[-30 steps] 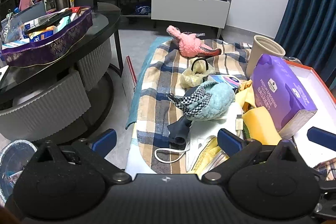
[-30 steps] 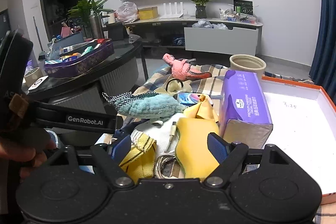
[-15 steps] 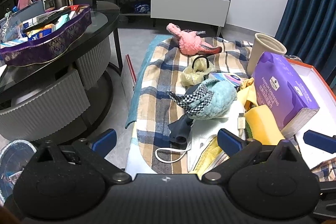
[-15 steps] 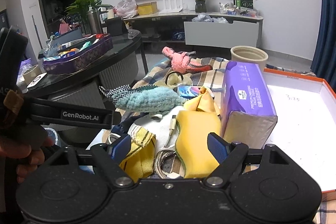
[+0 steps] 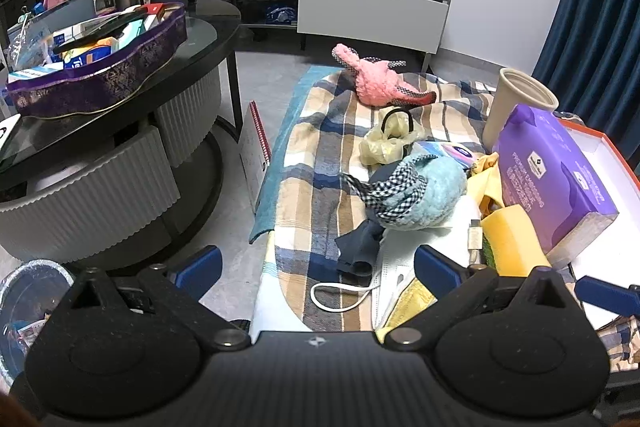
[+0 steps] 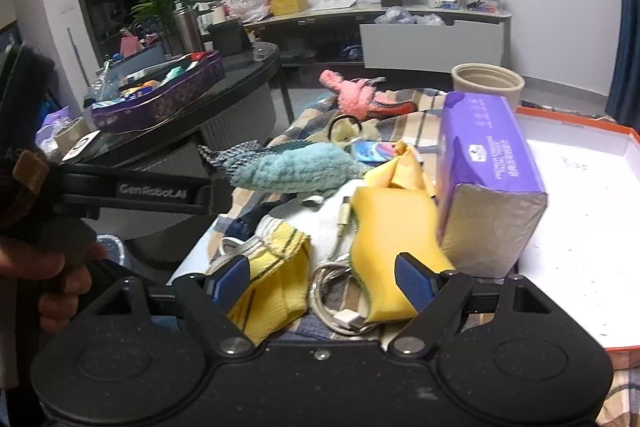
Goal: Organize soft objects
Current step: 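Move the right tool toward the yellow striped cloth while the left tool approaches the blue towel, then close the right tool on the yellow cloth while the left tool grasps the light-blue fuzzy towel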
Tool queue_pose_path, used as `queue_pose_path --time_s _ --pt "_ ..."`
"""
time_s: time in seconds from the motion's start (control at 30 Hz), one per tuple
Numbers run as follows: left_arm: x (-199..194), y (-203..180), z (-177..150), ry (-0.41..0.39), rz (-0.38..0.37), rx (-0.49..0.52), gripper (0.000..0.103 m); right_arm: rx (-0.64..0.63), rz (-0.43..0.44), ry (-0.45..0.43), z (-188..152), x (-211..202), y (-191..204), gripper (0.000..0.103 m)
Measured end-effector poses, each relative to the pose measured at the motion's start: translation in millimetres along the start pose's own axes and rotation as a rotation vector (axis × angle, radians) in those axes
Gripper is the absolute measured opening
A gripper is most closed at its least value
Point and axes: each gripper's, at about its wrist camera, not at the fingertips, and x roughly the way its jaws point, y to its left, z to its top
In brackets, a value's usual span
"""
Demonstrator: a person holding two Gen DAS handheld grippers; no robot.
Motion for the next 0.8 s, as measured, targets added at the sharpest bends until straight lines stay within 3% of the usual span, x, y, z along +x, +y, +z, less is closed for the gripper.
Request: queue_pose_path --time_s 0.23,0.8 --pt "1 3 0 0.0 0.001 -0.005 0.103 -0.041 0.059 0.021 -4 5 15 0.094" --pt "2 -1 -2 0.009 -0.008 0.015 0.103 -0.042 0.081 0.045 -4 11 19 0.094"
